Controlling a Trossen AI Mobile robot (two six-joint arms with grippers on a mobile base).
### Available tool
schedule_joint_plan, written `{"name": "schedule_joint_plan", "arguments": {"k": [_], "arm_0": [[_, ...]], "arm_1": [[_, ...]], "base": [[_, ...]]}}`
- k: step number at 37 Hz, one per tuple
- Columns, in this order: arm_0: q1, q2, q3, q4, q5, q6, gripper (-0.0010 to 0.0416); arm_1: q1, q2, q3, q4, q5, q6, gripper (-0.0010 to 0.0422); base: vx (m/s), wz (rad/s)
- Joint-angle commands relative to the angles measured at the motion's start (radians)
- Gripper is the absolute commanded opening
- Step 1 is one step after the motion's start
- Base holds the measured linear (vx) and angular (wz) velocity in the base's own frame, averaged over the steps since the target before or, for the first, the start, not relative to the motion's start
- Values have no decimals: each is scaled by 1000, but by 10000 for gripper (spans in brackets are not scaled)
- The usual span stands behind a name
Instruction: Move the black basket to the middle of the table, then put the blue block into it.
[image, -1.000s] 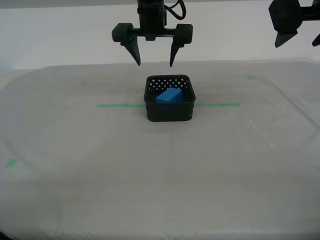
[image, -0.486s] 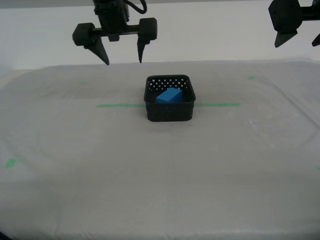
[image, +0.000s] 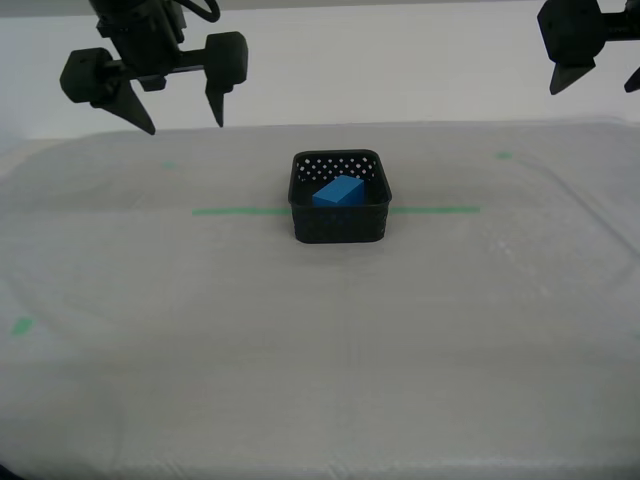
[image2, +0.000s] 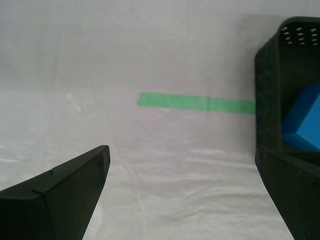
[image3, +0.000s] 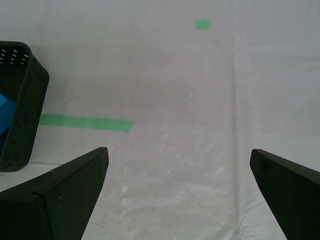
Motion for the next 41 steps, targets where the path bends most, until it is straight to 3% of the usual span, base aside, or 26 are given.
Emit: {"name": "schedule_joint_plan", "arguments": {"k": [1, 10, 20, 41], "arm_0": [[0, 0, 1, 2, 3, -1, 398], [0, 0, 1, 2, 3, -1, 398], [0, 0, 1, 3, 3, -1, 399], [0, 0, 1, 3, 3, -1, 399]], "arm_1": [[10, -40, -51, 47, -24, 48, 401], [21, -112, -151, 143, -74, 113, 401], [28, -132, -193, 164, -123, 116, 400], [29, -132, -193, 164, -128, 116, 400]], "base": [[0, 0], [0, 0], [0, 0], [0, 0]]}}
